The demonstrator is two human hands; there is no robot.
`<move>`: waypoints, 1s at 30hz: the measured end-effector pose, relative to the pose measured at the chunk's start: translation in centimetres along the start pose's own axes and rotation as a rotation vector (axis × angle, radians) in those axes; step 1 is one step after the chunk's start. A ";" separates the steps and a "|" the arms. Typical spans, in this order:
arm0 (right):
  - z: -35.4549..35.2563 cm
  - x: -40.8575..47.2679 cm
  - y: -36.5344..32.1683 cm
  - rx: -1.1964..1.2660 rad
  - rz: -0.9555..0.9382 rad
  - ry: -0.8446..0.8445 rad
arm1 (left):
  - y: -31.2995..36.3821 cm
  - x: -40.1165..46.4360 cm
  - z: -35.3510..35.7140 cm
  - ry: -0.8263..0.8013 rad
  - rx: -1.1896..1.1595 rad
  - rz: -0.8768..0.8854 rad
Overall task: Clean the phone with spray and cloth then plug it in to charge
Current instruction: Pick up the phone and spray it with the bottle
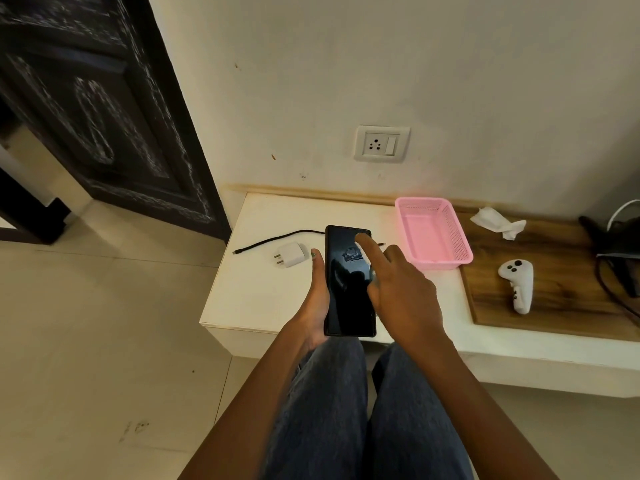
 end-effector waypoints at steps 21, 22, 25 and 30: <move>0.6 -3.5 -0.2 0.168 -0.016 0.044 | -0.7 0.2 -1.4 0.047 -0.023 -0.018; 0.1 -3.3 0.0 0.213 -0.005 0.080 | -0.7 0.3 -1.3 0.031 -0.027 -0.015; -1.0 -2.6 1.7 0.391 0.051 0.194 | -0.7 0.5 -1.7 0.007 -0.030 -0.008; 0.0 0.8 6.7 0.775 0.176 0.250 | -0.4 0.8 -3.2 0.004 -0.049 0.032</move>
Point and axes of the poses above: each hand's wrist, its own x-axis towards the middle knuckle, its own z-axis out of the palm, y = z × x, the point moved 7 cm from there along x, towards the middle knuckle, and after that the axes turned 7 degrees about x, right-handed, at the moved point
